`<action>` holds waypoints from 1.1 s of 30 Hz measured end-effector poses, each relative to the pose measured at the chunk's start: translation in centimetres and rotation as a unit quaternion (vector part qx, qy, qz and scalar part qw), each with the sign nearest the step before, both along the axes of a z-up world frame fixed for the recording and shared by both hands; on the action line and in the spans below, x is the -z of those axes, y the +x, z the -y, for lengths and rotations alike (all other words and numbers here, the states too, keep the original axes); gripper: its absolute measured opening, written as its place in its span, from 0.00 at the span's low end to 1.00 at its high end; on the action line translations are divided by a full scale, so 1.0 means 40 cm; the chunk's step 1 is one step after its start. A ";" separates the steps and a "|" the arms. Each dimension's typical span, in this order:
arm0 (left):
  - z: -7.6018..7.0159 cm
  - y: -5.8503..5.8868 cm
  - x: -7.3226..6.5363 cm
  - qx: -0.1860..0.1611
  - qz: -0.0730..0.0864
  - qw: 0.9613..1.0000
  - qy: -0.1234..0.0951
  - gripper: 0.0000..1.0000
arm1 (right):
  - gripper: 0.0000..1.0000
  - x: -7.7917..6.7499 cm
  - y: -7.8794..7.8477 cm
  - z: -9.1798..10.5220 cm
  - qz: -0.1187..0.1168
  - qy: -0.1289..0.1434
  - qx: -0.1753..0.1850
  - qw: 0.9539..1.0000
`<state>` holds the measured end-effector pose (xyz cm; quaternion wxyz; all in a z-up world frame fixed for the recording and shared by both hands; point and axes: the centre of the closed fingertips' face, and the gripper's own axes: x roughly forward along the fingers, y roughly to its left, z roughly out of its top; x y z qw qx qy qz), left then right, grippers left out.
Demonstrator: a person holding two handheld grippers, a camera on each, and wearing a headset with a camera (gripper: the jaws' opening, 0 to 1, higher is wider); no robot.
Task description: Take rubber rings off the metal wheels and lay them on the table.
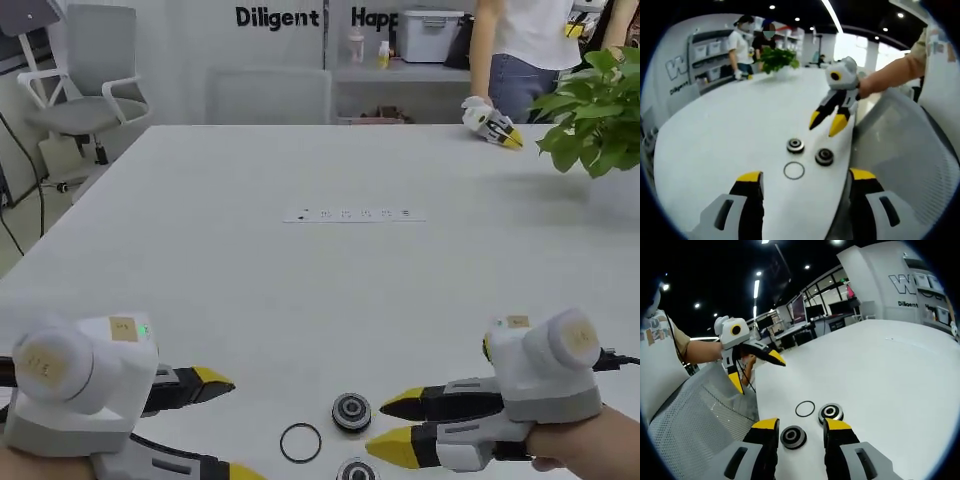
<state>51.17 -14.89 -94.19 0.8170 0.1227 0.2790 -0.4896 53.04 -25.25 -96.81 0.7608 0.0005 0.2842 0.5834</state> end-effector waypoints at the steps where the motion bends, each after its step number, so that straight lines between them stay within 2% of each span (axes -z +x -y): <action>1: 0.002 0.000 0.001 0.001 -0.001 1.000 0.000 0.69 | 0.33 0.001 -0.001 0.001 0.000 0.001 0.001 1.000; 21: 0.051 0.009 0.027 0.025 -0.012 1.000 0.014 0.68 | 0.35 0.040 -0.027 0.023 0.002 -0.010 -0.012 1.000; 33: 0.080 0.003 0.052 0.041 -0.025 0.999 0.020 0.66 | 0.36 0.055 -0.034 0.040 0.009 -0.011 -0.015 1.000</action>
